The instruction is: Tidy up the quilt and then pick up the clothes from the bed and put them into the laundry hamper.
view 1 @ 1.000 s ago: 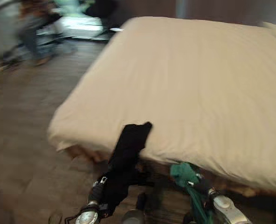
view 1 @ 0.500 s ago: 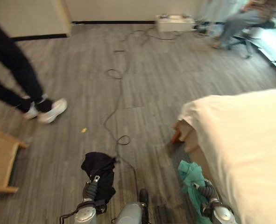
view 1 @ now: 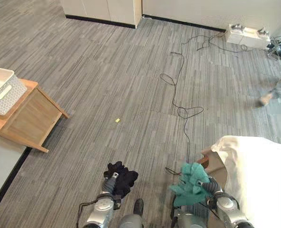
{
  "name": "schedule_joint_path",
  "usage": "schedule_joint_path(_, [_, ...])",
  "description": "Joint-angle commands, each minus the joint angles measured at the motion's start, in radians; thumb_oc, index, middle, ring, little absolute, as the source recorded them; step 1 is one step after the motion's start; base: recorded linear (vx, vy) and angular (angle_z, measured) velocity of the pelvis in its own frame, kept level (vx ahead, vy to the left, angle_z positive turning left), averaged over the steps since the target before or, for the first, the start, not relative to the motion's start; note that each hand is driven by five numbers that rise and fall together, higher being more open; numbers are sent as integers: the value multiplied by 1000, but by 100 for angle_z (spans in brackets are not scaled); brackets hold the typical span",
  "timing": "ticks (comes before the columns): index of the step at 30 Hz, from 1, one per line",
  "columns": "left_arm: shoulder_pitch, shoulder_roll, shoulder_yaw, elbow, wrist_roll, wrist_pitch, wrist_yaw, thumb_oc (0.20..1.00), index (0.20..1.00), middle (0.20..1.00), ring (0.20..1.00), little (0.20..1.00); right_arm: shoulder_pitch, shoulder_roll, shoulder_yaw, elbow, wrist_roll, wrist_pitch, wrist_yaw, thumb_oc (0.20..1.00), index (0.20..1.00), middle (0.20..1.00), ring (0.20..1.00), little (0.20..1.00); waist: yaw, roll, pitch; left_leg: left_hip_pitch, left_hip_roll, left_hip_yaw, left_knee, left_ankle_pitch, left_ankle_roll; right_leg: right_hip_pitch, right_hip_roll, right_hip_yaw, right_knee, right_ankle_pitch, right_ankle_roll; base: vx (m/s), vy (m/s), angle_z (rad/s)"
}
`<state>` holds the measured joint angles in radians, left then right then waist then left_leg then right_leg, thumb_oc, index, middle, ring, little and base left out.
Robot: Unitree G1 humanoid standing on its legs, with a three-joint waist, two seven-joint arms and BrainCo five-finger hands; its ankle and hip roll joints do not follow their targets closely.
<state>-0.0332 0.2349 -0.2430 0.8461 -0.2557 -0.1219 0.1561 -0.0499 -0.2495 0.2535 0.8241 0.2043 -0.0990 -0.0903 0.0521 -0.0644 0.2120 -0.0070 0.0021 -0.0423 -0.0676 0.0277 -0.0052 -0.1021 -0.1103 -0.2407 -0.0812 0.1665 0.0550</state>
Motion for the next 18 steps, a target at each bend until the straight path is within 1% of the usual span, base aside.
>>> schedule_joint_path(1, [-99,-10,-40,-1,109,-45,-15,200,200,200,200,200,-55,-113,4,-82,15,-37,23,200,200,200,200,200,12,41,57,-6,-10,-55,242,-117,-56,154,31,12,31,-256,28,203,-214,3])
schedule_joint_path(2, [-95,-2,-34,-3,116,-43,-8,200,200,200,200,200,-52,-129,5,-108,5,-41,21,200,200,200,200,200,24,40,74,-78,-14,-46,393,-63,-82,175,31,5,19,-261,14,121,-170,6])
schedule_joint_path(3, [-94,3,-27,-12,115,-43,-2,200,200,200,200,200,-55,-134,3,-128,-1,-39,14,200,200,200,200,200,39,36,93,-146,-16,-39,517,-17,-91,196,32,0,11,-267,4,252,-205,26])
schedule_joint_path(4, [-95,8,-10,-15,109,-43,12,200,200,200,200,200,-64,-141,3,-152,-1,-37,5,200,200,200,200,200,64,25,114,-246,-23,2,621,-34,-76,231,29,-3,-5,-284,-1,306,-146,20])
schedule_joint_path(5, [-90,7,1,-13,104,-46,19,200,200,200,200,200,-62,-143,2,-158,-6,-34,4,200,200,200,200,200,70,21,110,-282,-31,22,602,-46,-71,246,27,-2,-6,-297,3,604,-84,-24])
schedule_joint_path(6, [-73,5,16,-37,94,-48,22,200,200,200,200,200,-52,-145,2,-178,-19,-32,5,200,200,200,200,200,88,17,91,-320,-34,80,479,-90,-45,270,31,2,-6,-335,13,641,38,-68])
schedule_joint_path(7, [-65,3,18,-48,96,-49,22,200,200,200,200,200,-53,-147,4,-173,-24,-36,4,200,200,200,200,200,97,27,77,-334,-18,110,375,-61,-41,287,49,-4,-6,-355,19,733,91,-71])
schedule_joint_path(8, [-62,0,22,-50,101,-48,24,200,200,200,200,200,-53,-146,3,-169,-31,-38,2,200,200,200,200,200,106,31,67,-322,-7,149,255,-20,-43,311,59,-10,-6,-373,23,581,119,-29])
schedule_joint_path(9, [-65,0,24,-44,109,-47,27,200,200,200,200,200,-58,-142,6,-163,-38,-39,-4,200,200,200,200,200,113,35,57,-337,10,192,168,-6,-46,330,70,-21,-6,-392,30,385,83,19])
schedule_joint_path(10, [-65,0,24,-44,109,-47,27,200,200,200,200,200,-58,-141,6,-163,-38,-39,-4,200,200,200,200,200,115,29,63,-322,3,197,156,-2,-45,339,62,-20,-6,-395,32,403,75,51])
schedule_joint_path(11, [-72,-1,27,-35,113,-43,32,200,200,200,200,200,-70,-138,10,-151,-49,-38,-10,200,200,200,200,200,121,20,52,-350,18,252,86,-2,-40,364,63,-40,-6,-415,47,633,126,24])
schedule_joint_path(12, [-81,-2,44,-13,95,-41,34,200,200,200,200,200,-86,-125,19,-140,-69,-24,-4,200,200,200,200,200,131,6,27,-333,26,298,31,18,-20,405,65,-57,-6,-396,70,663,127,2])
schedule_joint_path(13, [-80,-1,44,-12,95,-41,34,200,200,200,200,200,-85,-125,19,-140,-69,-24,-4,200,200,200,200,200,128,-2,29,-319,13,290,21,6,-23,415,56,-56,-6,-405,73,863,227,-15])
schedule_joint_path(14, [-92,2,46,28,84,-37,41,200,200,200,200,200,-91,-95,33,-116,-79,-25,-2,200,200,200,200,200,155,-24,12,-306,-5,251,56,62,9,399,35,-51,123,-343,106,736,216,16])
schedule_joint_path(15, [-102,6,45,44,71,-33,50,200,200,200,200,200,-91,-78,36,-98,-80,-24,-5,200,200,200,200,200,162,-56,11,-292,-36,239,76,54,34,369,-5,-48,274,-233,166,1148,398,8])
schedule_joint_path(16, [-103,9,41,55,63,-34,52,200,200,200,200,200,-73,-59,35,-96,-83,-15,-2,200,200,200,200,200,142,-51,20,-200,-61,208,70,14,70,293,-63,-42,519,-75,193,997,337,14])
schedule_joint_path(17, [-109,19,40,54,63,-31,54,200,200,200,200,200,-76,-56,32,-102,-83,-19,1,200,200,200,200,200,121,-31,21,-129,-63,177,40,-6,85,233,-61,-17,628,-27,175,716,258,27])
schedule_joint_path(18, [-110,19,40,54,63,-31,54,200,200,200,200,200,-76,-57,32,-102,-83,-19,1,200,200,200,200,200,122,-29,20,-130,-61,177,39,-5,85,231,-59,-17,627,-25,175,753,196,118])
